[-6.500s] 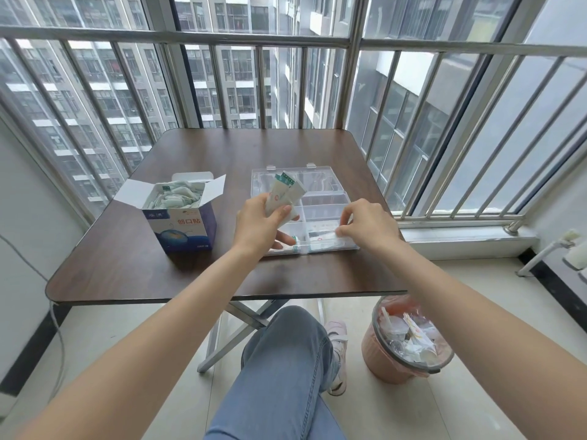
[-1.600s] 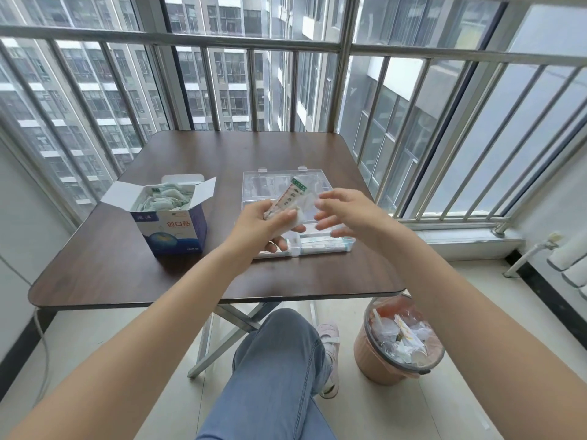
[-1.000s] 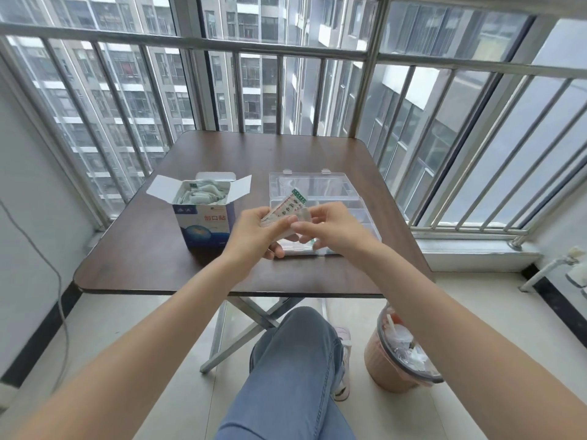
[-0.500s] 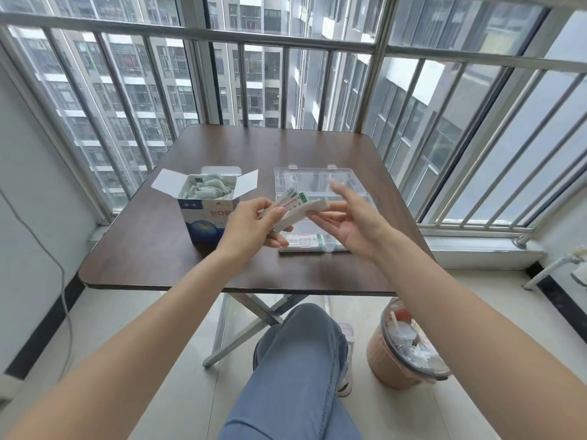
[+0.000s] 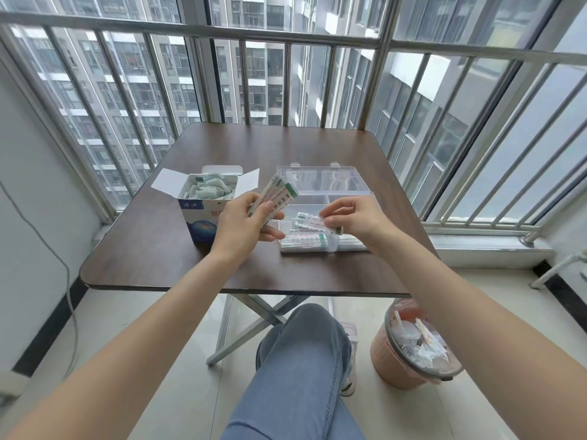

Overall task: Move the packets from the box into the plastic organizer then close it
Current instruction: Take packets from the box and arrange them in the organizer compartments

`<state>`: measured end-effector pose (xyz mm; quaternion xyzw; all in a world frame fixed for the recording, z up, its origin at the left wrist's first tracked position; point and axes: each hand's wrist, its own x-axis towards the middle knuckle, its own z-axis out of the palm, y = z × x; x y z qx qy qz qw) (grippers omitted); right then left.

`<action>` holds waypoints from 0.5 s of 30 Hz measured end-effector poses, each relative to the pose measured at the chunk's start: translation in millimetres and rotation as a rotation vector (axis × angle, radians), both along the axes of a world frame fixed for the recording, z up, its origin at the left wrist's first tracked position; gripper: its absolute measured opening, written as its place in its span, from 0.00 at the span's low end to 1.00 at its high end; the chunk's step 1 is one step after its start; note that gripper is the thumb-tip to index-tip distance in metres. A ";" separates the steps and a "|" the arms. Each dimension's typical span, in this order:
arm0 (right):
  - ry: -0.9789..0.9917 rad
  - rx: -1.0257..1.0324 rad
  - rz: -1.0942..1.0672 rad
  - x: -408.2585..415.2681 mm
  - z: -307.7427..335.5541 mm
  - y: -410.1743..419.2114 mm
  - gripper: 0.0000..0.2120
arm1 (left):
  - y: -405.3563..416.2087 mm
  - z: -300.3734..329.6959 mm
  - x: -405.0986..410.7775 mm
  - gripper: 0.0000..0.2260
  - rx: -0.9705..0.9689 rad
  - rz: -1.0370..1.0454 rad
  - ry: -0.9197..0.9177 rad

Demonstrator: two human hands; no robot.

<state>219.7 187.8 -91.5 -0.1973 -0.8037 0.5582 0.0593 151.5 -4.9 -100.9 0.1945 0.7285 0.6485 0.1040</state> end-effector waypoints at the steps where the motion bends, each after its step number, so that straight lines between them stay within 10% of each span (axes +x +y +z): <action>1: -0.010 0.059 0.024 -3.3 -2.9 -1.2 0.08 | -0.5 0.5 -0.1 0.07 0.002 0.000 -0.004; 15: -0.007 0.764 0.190 -11.5 -14.8 -30.2 0.07 | 0.2 0.9 4.6 0.04 0.009 -0.054 -0.023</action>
